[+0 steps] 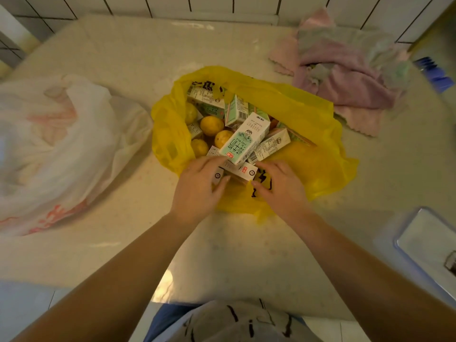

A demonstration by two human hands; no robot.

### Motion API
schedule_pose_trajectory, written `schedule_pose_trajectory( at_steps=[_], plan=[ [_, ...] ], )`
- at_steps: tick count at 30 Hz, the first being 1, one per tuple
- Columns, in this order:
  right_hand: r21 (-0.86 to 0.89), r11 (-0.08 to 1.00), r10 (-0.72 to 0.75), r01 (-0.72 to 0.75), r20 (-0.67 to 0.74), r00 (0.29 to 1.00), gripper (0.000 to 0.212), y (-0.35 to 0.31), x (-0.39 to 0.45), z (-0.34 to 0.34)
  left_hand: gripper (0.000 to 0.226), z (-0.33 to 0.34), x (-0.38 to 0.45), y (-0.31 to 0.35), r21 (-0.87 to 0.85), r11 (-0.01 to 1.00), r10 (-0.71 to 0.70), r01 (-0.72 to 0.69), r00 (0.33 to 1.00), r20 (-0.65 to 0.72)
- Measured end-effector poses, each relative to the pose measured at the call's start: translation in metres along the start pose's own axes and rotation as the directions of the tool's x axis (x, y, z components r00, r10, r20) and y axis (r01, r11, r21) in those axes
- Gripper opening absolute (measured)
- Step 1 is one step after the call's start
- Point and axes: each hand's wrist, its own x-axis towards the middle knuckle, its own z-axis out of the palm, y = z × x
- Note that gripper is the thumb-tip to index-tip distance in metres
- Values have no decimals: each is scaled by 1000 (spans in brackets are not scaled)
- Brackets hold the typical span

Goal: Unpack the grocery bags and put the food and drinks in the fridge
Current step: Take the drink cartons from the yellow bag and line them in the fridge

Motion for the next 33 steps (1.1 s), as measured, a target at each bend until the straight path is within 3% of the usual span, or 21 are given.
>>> schedule_pose_trajectory(
  at_steps=[5,10,14,18,22,27,30,33],
  plan=[
    [-24,997,82,-80,105,991,54,-2,19,7,75,11,33,12,-31,972,-229,233,969,89],
    [-32,993,112,-110,88,990,42,-5,24,19,75,27,42,13,29,937,-348,347,930,117],
    [-9,991,133,-133,106,985,39,-6,26,21,62,29,41,14,-42,934,-351,355,934,67],
    [148,977,143,-154,80,986,41,-5,23,10,61,12,40,19,-162,938,-304,307,952,43],
    [241,967,82,-85,21,996,43,-11,17,-11,62,-13,39,25,-225,940,-265,256,964,-13],
    [198,980,39,-17,-106,994,32,-16,12,-36,64,-37,34,35,-247,948,-221,199,973,-64],
    [163,985,83,-52,-188,979,31,-13,10,-48,64,-40,29,41,-213,961,-187,178,982,-23],
    [100,993,81,-66,-161,984,34,-15,9,-50,64,-35,26,48,-180,979,-89,98,994,59]
  ],
)
